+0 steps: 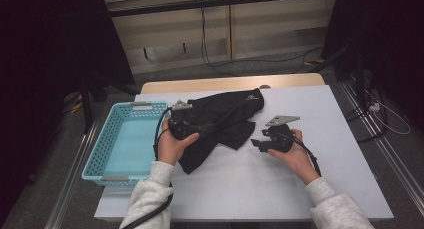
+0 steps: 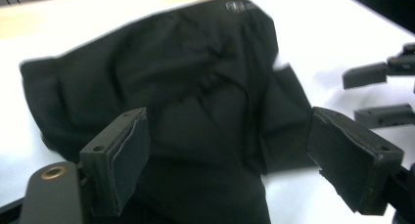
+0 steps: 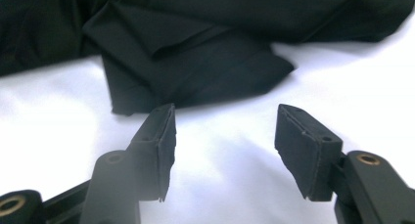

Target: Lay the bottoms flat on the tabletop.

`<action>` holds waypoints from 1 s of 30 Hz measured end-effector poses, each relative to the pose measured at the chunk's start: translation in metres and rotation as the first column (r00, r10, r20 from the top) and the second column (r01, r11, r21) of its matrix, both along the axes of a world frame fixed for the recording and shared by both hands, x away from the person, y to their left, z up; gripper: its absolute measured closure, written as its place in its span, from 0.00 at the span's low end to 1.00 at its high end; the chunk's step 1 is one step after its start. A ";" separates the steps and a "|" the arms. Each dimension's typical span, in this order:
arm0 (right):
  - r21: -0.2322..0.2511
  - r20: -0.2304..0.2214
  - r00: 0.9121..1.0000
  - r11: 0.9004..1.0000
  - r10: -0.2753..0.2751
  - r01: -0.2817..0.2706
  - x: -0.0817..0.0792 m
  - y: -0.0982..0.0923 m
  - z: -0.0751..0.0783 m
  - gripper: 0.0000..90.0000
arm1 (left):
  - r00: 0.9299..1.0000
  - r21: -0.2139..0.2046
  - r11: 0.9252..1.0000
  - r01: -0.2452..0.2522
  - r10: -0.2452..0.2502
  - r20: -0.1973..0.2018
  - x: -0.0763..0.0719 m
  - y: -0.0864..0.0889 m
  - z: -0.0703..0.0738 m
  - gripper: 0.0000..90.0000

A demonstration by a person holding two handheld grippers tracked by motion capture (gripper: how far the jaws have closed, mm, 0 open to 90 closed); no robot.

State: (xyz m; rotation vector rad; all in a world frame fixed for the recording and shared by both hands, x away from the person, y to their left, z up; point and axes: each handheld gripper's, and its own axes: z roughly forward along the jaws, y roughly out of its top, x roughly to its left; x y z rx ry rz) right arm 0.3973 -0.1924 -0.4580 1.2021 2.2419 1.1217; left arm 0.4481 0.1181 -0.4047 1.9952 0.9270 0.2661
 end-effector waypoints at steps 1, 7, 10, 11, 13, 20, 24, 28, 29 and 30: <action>-0.006 0.001 1.000 1.000 0.005 -0.005 0.000 0.003 -0.002 0.48 | 1.000 -0.002 1.000 0.007 -0.007 -0.003 -0.003 0.000 -0.003 0.18; -0.017 0.015 0.997 0.997 0.071 -0.070 0.004 0.026 -0.008 0.52 | 1.000 0.028 0.999 0.016 -0.016 -0.015 -0.009 0.001 -0.017 0.18; -0.031 0.011 0.998 0.997 0.066 -0.065 0.008 0.037 -0.010 0.51 | 1.000 0.021 1.000 0.006 -0.006 -0.010 -0.010 0.004 -0.018 0.18; -0.032 -0.001 0.998 0.997 0.071 -0.071 0.009 0.041 -0.012 0.54 | 1.000 0.020 1.000 0.005 -0.004 -0.008 -0.010 0.004 -0.018 0.18; -0.058 0.013 0.997 0.996 0.071 -0.070 0.010 0.048 -0.014 0.59 | 1.000 0.013 1.000 0.002 -0.002 -0.004 -0.011 0.005 -0.019 0.18; -0.019 -0.005 0.997 0.997 0.075 -0.075 0.014 0.049 -0.014 0.97 | 1.000 0.013 1.000 0.014 -0.014 0.004 -0.016 0.002 -0.019 0.19; 0.028 -0.018 0.996 0.996 0.090 -0.089 0.005 0.041 -0.012 0.97 | 1.000 0.010 1.000 0.029 -0.029 0.000 -0.016 -0.001 -0.019 0.19; 0.052 0.001 0.996 0.994 0.092 -0.092 -0.014 0.026 -0.006 0.98 | 0.999 0.012 0.999 0.033 -0.033 -0.005 -0.017 -0.005 -0.021 0.19; 0.046 0.000 0.996 0.995 0.094 -0.094 -0.019 0.023 -0.005 0.98 | 0.999 0.012 0.999 0.034 -0.034 -0.007 -0.017 -0.006 -0.022 0.19; 0.047 -0.007 0.995 0.994 0.099 -0.099 -0.023 0.020 -0.004 0.98 | 0.999 0.015 0.999 0.037 -0.037 -0.006 -0.018 -0.007 -0.022 0.19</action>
